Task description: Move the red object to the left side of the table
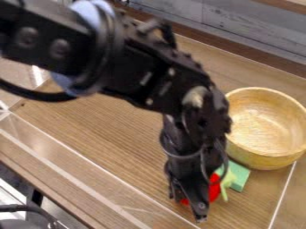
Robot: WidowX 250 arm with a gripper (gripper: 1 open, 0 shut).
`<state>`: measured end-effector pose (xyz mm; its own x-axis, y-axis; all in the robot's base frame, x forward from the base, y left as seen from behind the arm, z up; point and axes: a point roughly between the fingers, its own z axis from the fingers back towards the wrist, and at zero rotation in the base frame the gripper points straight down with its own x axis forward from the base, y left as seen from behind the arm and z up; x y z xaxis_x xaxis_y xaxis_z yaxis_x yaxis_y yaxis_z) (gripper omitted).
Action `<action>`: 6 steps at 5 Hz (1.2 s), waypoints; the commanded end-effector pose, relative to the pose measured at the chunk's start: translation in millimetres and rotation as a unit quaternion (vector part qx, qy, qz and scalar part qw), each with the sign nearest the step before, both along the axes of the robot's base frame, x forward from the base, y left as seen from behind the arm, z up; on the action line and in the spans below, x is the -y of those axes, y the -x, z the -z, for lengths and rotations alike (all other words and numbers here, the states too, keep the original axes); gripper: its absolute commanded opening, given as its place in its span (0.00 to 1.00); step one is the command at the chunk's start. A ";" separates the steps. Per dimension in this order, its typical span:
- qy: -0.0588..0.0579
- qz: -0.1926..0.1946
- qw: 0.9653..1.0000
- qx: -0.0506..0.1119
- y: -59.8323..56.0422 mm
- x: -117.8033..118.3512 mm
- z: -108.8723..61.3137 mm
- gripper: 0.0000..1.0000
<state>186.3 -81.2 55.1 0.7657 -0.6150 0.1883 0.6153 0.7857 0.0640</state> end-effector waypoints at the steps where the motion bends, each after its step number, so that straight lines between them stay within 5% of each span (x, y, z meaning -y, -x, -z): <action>1: 0.011 -0.007 1.000 0.013 -6.1 -8.4 -11.6 0.00; 6: 0.032 -0.032 0.999 0.011 -6.0 -22.1 -11.0 0.00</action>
<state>188.3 -59.7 60.0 0.8038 -0.5547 0.2150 0.5654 0.8247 0.0139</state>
